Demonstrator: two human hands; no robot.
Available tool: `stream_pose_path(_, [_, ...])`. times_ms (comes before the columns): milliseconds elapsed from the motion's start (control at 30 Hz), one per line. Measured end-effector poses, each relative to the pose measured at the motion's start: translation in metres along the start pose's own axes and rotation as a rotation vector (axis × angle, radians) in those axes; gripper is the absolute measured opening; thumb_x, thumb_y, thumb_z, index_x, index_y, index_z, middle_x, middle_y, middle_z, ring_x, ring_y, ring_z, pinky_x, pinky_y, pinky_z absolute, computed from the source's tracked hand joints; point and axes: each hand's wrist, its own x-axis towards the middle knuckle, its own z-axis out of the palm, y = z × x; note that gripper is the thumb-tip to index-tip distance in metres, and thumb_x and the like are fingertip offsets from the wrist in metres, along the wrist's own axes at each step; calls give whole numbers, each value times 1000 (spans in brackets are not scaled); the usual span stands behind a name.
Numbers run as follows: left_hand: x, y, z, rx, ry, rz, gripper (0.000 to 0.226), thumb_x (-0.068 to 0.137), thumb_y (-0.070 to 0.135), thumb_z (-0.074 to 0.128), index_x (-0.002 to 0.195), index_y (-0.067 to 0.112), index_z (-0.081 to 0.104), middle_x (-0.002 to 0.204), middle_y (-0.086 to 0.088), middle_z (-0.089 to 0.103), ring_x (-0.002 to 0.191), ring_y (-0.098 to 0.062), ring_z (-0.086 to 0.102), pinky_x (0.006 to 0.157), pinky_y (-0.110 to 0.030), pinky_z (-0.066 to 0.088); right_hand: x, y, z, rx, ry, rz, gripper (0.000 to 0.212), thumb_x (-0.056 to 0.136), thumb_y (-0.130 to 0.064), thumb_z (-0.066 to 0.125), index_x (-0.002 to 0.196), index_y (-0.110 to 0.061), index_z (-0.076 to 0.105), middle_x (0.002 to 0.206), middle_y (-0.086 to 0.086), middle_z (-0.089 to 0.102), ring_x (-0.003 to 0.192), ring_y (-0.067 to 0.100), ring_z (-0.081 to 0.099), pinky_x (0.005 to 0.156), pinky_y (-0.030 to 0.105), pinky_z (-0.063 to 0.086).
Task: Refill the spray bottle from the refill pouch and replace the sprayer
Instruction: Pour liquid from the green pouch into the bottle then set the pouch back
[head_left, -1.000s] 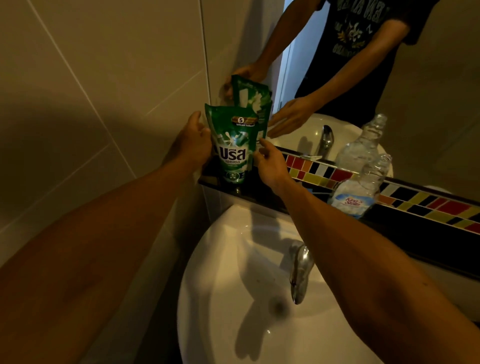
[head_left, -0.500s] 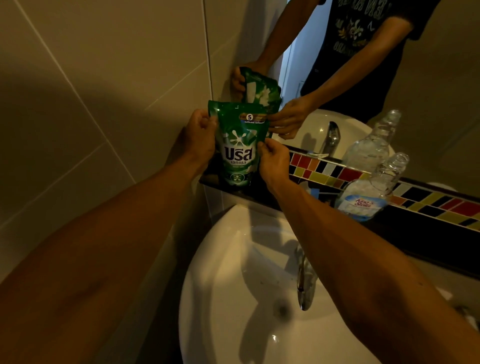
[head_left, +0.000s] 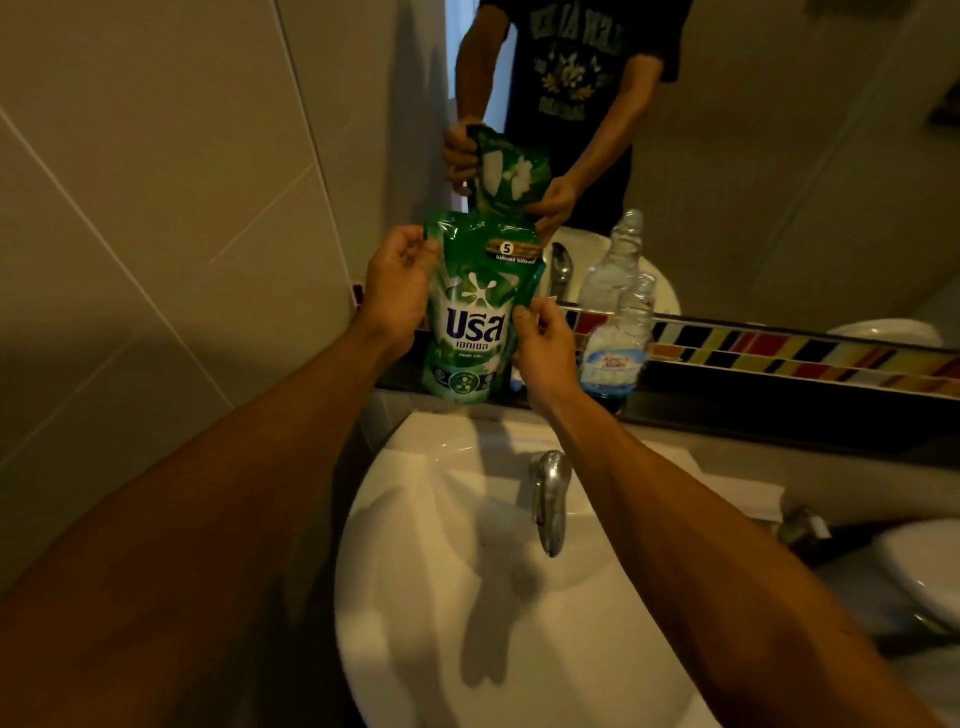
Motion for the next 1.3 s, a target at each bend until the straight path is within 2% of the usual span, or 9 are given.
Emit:
stream_pose_path(133, [-14, 26, 42, -76, -110, -7, 9, 103, 15, 54, 108, 13, 60, 95, -2, 72, 82, -13, 71, 64, -27, 57, -16, -22, -28, 63, 65, 77, 16, 110, -31, 46, 117, -18, 53, 119, 8, 69, 114, 30, 68, 94, 53, 60])
stream_pose_path(300, [-21, 52, 82, -163, -164, -56, 6, 102, 11, 54, 104, 14, 59, 94, -4, 69, 78, -13, 69, 68, -32, 59, -38, -43, -54, 213, 18, 201, 41, 100, -44, 52, 136, -24, 52, 134, 5, 65, 125, 32, 59, 94, 52, 53])
stream_pose_path(400, [-24, 60, 97, -137, -193, -61, 7, 102, 14, 54, 102, 18, 59, 94, 0, 69, 73, -5, 69, 63, -27, 58, -50, -36, -67, 186, -56, 193, 46, 95, -39, 67, 139, -35, 51, 137, 1, 64, 127, 29, 58, 99, 53, 52])
stream_pose_path(533, [-26, 62, 111, -91, -207, -73, 5, 102, 16, 54, 105, 18, 58, 88, 5, 67, 61, 4, 67, 53, -20, 54, -53, -29, -74, 176, -25, 177, 78, 83, -26, 86, 147, -34, 43, 137, 3, 67, 122, 26, 65, 84, 45, 56])
stream_pose_path(600, [-25, 61, 114, -82, -206, -86, 5, 101, 17, 56, 105, 18, 58, 84, 7, 66, 58, 6, 66, 52, -21, 54, -51, -27, -77, 190, -35, 158, 73, 82, -24, 87, 143, -33, 49, 132, 0, 71, 120, 26, 68, 92, 56, 58])
stream_pose_path(833, [-11, 56, 117, 14, -195, -123, 7, 99, 18, 58, 97, 24, 59, 86, 7, 67, 61, 1, 68, 52, -23, 54, -50, -16, -80, 207, -29, 142, 58, 86, -28, 84, 135, -34, 55, 132, -1, 71, 120, 23, 69, 99, 61, 56])
stream_pose_path(1033, [2, 58, 115, 118, -180, -135, 11, 99, 15, 57, 94, 24, 58, 85, 4, 67, 66, -8, 66, 50, -25, 52, -52, -12, -81, 197, -81, 153, 86, 80, -34, 87, 147, -54, 38, 144, 2, 63, 128, 30, 63, 97, 71, 52])
stream_pose_path(1167, [9, 58, 113, 136, -157, -147, 9, 100, 13, 55, 97, 21, 58, 84, 1, 66, 62, -12, 65, 44, -23, 49, -55, -14, -82, 194, -90, 139, 86, 88, -22, 83, 148, -58, 33, 141, 6, 64, 124, 30, 66, 92, 69, 56])
stream_pose_path(1300, [15, 55, 117, 162, -165, -141, 10, 99, 12, 55, 97, 22, 58, 86, -1, 65, 65, -15, 65, 52, -29, 51, -59, -14, -80, 212, -79, 141, 86, 91, -19, 79, 152, -55, 30, 139, 5, 65, 120, 27, 68, 89, 65, 59])
